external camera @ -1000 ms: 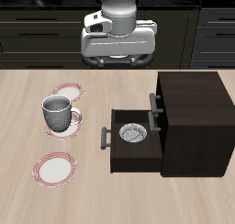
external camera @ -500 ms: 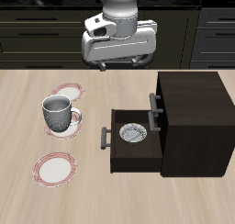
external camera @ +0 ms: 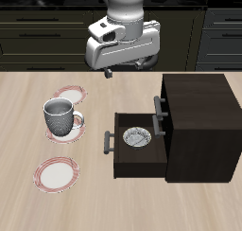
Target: Place the bowl on top of the cabinet
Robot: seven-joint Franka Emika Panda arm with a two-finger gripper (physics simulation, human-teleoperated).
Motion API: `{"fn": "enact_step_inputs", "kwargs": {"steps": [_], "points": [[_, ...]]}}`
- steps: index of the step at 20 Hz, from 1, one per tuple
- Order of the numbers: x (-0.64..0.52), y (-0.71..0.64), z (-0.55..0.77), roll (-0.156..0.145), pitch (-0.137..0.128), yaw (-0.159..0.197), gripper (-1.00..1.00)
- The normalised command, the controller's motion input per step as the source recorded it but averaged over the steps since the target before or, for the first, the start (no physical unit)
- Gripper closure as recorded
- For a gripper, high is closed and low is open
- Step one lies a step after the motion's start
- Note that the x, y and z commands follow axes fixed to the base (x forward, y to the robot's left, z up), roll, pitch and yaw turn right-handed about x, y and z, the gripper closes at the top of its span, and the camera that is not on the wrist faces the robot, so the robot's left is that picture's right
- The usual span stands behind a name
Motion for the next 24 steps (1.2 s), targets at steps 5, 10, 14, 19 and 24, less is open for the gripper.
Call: {"fn": "enact_step_inputs", "kwargs": {"steps": [5, 10, 14, 19, 24], "points": [[0.04, 0.1, -0.14, 0.022, -0.003, 0.24, -1.0], [0.01, 0.09, -0.07, -0.014, -0.045, 0.292, -1.0], [0.03, -0.01, -0.05, -0.008, -0.022, 0.212, -1.0], [0.0, -0.07, 0.03, -0.032, -0.038, 0.143, -1.0], [0.0, -0.06, -0.04, -0.032, -0.037, 0.256, -1.0]]}}
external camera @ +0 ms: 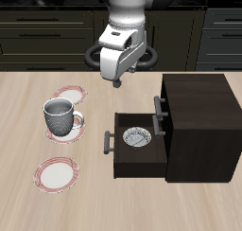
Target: Place the bowl on top of the cabinet
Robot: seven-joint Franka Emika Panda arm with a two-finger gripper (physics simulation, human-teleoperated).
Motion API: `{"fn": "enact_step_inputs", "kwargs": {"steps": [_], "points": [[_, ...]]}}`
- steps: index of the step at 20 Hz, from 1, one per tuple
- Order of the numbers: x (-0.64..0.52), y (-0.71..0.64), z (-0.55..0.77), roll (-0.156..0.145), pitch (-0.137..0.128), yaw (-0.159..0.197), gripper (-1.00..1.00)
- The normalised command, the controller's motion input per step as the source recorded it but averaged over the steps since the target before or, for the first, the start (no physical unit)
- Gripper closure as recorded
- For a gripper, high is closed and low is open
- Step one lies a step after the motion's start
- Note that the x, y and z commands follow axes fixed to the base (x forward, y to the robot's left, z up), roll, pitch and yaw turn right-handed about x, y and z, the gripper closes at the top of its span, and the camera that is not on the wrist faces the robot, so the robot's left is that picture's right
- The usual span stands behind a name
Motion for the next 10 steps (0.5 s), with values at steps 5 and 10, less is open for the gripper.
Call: {"fn": "enact_step_inputs", "kwargs": {"steps": [5, 10], "points": [[0.02, 0.04, -0.06, -0.024, -0.033, 0.222, -1.0], [0.01, 0.17, -0.14, 0.043, 0.022, 0.144, -1.0]]}}
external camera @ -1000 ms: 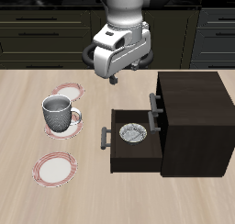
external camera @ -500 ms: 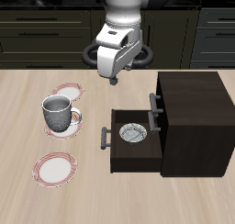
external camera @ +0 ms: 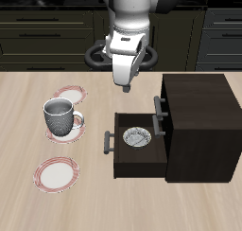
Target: Place the bowl on top of the cabinet
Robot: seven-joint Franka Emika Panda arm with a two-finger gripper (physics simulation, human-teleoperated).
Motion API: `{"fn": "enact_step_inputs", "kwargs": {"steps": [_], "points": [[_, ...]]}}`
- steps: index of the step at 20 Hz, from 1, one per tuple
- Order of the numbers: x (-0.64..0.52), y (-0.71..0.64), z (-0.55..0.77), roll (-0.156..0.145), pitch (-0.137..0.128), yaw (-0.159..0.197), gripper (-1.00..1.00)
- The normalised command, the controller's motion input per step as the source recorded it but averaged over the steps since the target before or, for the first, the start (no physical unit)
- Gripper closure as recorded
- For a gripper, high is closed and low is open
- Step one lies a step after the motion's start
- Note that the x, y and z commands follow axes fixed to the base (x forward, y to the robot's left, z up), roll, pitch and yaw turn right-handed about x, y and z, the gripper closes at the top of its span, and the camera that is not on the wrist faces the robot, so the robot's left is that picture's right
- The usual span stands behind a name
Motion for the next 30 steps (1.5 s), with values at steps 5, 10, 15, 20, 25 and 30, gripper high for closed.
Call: {"fn": "enact_step_inputs", "kwargs": {"steps": [5, 10, 15, 20, 25, 30], "points": [[-0.01, 0.05, -0.15, 0.013, 0.01, 0.19, -1.0], [-0.07, 0.08, -0.09, 0.029, 0.029, 0.093, -1.0], [0.0, -0.01, -0.02, -0.013, -0.037, 0.146, -1.0], [0.02, 0.01, -0.08, -0.02, -0.022, 0.119, -1.0], [0.0, 0.05, -0.07, -0.002, 0.013, -0.002, -1.0], [-0.03, 0.09, -0.07, 0.014, 0.007, -0.003, -1.0]]}}
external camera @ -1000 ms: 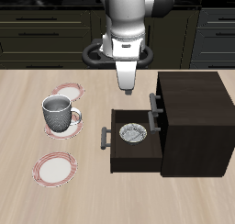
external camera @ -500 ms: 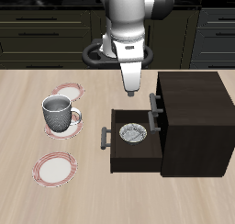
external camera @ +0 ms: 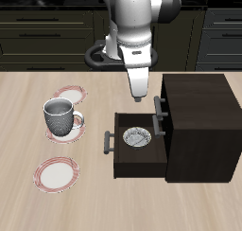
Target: Place the bowl on top of the cabinet
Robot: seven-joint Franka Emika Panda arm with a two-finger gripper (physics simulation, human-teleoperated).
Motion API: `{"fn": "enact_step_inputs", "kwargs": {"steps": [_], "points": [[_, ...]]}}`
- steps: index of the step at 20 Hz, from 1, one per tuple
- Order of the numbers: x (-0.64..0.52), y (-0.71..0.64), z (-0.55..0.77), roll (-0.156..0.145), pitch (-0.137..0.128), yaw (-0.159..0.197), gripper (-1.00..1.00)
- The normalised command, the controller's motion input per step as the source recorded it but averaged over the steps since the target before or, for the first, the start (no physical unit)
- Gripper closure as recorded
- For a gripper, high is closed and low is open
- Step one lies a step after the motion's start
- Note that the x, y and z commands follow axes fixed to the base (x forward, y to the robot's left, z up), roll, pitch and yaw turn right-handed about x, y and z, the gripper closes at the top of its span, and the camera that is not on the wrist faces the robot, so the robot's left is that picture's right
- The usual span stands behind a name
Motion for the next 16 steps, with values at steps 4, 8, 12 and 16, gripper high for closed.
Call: {"fn": "enact_step_inputs", "kwargs": {"steps": [4, 8, 12, 16], "points": [[-0.1, 0.09, -0.17, 0.012, 0.018, -0.024, -1.0], [-0.15, -0.03, -0.19, -0.008, -0.015, 0.048, -1.0], [-0.09, -0.01, -0.25, 0.005, 0.029, -0.006, -1.0], [-0.12, -0.04, -0.24, -0.007, -0.007, 0.017, -1.0]]}}
